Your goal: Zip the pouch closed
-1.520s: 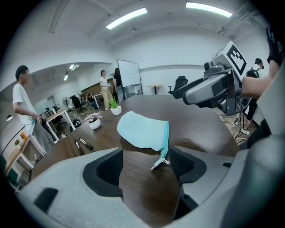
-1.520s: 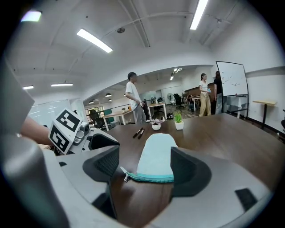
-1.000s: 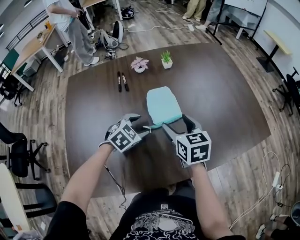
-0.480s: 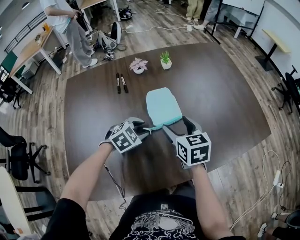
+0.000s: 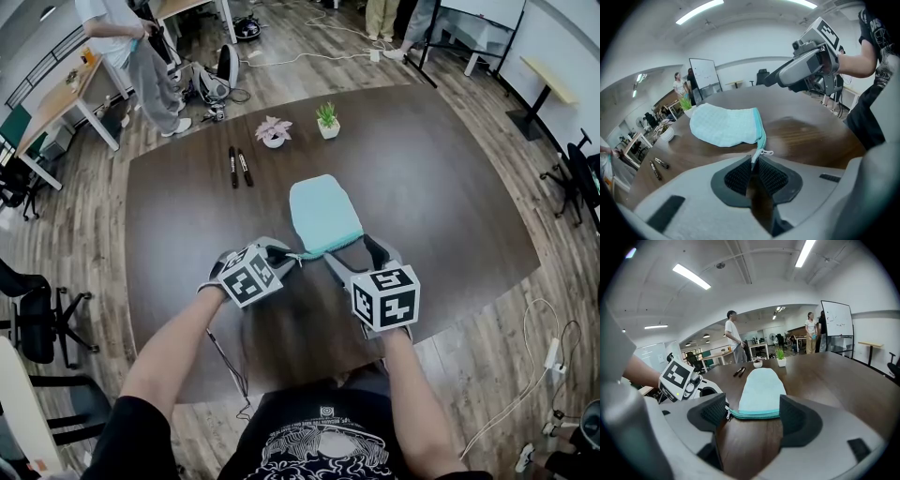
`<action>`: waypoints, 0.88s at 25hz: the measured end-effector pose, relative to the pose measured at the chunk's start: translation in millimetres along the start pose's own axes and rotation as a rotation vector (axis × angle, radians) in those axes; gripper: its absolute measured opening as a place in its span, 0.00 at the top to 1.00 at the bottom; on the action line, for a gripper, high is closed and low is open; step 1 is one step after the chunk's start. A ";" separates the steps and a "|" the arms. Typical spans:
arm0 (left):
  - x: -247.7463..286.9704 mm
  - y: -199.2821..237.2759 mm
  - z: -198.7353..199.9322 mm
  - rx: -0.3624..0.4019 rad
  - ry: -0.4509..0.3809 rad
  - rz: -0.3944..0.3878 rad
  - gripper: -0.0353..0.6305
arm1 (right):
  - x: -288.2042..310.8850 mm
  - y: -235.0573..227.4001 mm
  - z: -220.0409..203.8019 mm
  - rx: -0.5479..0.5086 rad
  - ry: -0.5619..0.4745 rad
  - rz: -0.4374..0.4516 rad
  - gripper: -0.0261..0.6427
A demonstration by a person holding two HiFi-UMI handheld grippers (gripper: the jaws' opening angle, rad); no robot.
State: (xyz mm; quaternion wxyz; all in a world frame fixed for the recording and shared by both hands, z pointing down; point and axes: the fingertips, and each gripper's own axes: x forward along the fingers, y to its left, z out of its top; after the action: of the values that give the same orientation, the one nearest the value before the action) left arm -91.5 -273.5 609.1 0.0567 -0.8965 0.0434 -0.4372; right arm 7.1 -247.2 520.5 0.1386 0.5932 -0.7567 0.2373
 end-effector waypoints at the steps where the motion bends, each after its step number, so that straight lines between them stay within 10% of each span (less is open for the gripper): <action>1: -0.3 -0.1 1.2 -0.002 -0.005 0.000 0.88 | -0.2 -0.1 -0.7 0.000 0.002 0.001 0.43; 22: -25.7 3.9 36.5 -0.354 -0.157 -0.023 0.91 | -12.9 -6.1 2.8 -0.003 -0.002 0.035 0.43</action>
State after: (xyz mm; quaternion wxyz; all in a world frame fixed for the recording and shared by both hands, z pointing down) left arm -78.6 -271.7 566.2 -0.1035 -0.9243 0.1048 -0.3521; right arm 16.4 -239.0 513.0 0.1348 0.5799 -0.7674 0.2380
